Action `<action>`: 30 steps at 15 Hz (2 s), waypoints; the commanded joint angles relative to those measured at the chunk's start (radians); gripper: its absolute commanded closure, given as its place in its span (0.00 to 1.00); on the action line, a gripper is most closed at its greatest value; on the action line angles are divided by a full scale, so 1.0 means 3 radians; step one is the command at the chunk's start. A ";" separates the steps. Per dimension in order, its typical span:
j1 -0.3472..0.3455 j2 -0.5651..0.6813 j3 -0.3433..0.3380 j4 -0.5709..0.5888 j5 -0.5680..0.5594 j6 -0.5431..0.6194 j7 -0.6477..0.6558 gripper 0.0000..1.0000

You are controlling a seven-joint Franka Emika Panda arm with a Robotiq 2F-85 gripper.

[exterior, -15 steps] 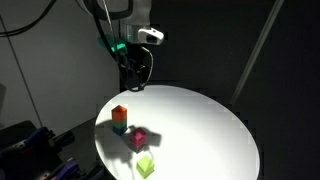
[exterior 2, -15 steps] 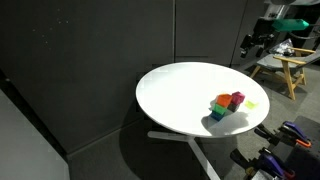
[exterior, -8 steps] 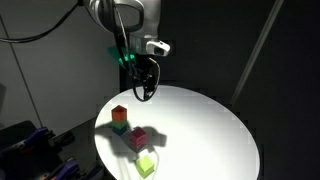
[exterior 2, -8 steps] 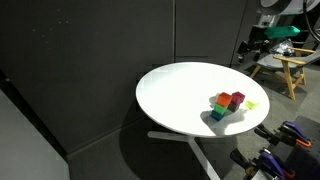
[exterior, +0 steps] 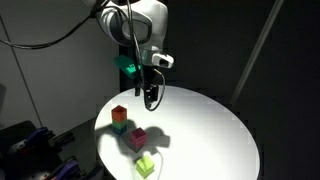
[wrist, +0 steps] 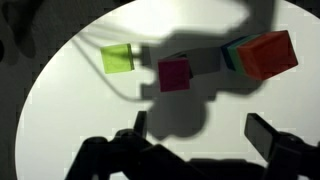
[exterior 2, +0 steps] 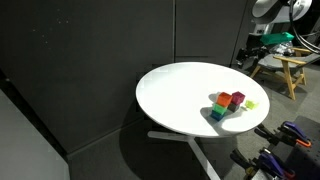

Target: Put the purple block onto the stack of blocks

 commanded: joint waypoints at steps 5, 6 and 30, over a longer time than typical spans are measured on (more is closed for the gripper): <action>-0.0075 0.0150 0.0012 -0.0031 -0.0116 0.0116 -0.0241 0.00; -0.0069 0.0175 0.0016 -0.0047 -0.0145 0.0155 -0.0227 0.00; -0.0024 0.0642 0.0131 -0.0294 -0.0154 0.0954 0.0075 0.00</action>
